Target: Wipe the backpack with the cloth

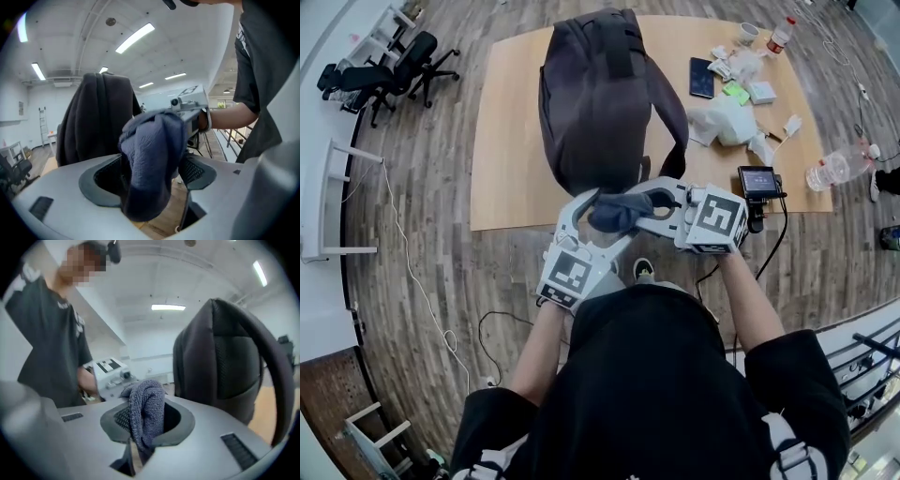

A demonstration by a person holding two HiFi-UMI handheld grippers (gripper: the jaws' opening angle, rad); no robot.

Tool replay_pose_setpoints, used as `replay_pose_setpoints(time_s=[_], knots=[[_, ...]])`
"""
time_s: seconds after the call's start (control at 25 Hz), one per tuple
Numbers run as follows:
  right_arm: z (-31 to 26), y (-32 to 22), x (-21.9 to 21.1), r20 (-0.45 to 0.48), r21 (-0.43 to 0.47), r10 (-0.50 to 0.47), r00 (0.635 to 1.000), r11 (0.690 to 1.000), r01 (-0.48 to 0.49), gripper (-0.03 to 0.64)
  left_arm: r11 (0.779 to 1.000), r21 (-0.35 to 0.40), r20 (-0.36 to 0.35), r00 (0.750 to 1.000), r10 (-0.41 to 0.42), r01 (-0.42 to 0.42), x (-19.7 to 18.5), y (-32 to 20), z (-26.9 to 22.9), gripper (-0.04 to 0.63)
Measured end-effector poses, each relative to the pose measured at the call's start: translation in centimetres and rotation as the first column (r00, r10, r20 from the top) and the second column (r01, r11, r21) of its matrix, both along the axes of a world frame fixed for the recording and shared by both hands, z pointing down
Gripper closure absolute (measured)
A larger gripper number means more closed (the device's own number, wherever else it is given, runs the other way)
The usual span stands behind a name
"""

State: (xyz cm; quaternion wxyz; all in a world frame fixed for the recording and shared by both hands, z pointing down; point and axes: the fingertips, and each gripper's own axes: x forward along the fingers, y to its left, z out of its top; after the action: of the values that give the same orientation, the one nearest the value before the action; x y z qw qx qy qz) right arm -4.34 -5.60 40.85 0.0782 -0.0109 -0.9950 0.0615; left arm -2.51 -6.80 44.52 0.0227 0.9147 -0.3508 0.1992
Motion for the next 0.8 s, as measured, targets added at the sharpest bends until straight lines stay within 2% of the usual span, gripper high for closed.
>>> replay_pose_setpoints(time_s=[0.08,0.16,0.24,0.28,0.48,0.6,0.72,0.8], knots=[[-1.6,1.3,0.2,0.094,-0.075,-0.096,0.991,0.992,0.103,0.558,0.998,0.029,0.049,0.997,0.057,-0.058,1.1,0.5,0.1,0.232],[-1.9,1.2,0.2,0.084,-0.060,-0.082,0.993,0.994,0.087,0.558,0.994,0.055,0.117,0.990,0.084,-0.091,1.9,0.9,0.4,0.525],[-1.6,0.6,0.4,0.050,-0.022,-0.044,0.998,0.999,0.045,0.558,0.994,0.054,0.149,0.985,0.083,-0.091,2.2,0.7,0.7,0.532],[-1.6,0.5,0.6,0.046,-0.012,-0.035,0.998,0.999,0.036,0.555,0.995,0.044,0.138,0.987,0.078,-0.085,2.3,0.6,0.8,0.534],[-2.7,0.6,1.9,0.094,0.001,-0.038,0.995,0.999,0.038,0.523,0.999,0.019,0.020,0.999,0.044,-0.045,1.6,0.0,-1.2,0.537],[-3.1,0.0,3.4,0.111,-0.002,-0.020,0.994,1.000,0.020,0.506,1.000,0.001,-0.043,0.999,-0.027,0.027,0.0,-0.7,-2.4,0.537],[-4.0,-2.2,6.1,0.157,-0.026,0.093,0.983,0.996,-0.090,0.506,0.986,-0.066,-0.173,0.971,-0.163,0.153,-2.8,-1.9,-4.2,0.538],[-4.5,-3.3,7.6,0.167,-0.021,0.163,0.972,0.987,-0.162,0.506,0.982,-0.084,-0.225,0.957,-0.182,0.167,-3.5,-2.3,-6.4,0.537]])
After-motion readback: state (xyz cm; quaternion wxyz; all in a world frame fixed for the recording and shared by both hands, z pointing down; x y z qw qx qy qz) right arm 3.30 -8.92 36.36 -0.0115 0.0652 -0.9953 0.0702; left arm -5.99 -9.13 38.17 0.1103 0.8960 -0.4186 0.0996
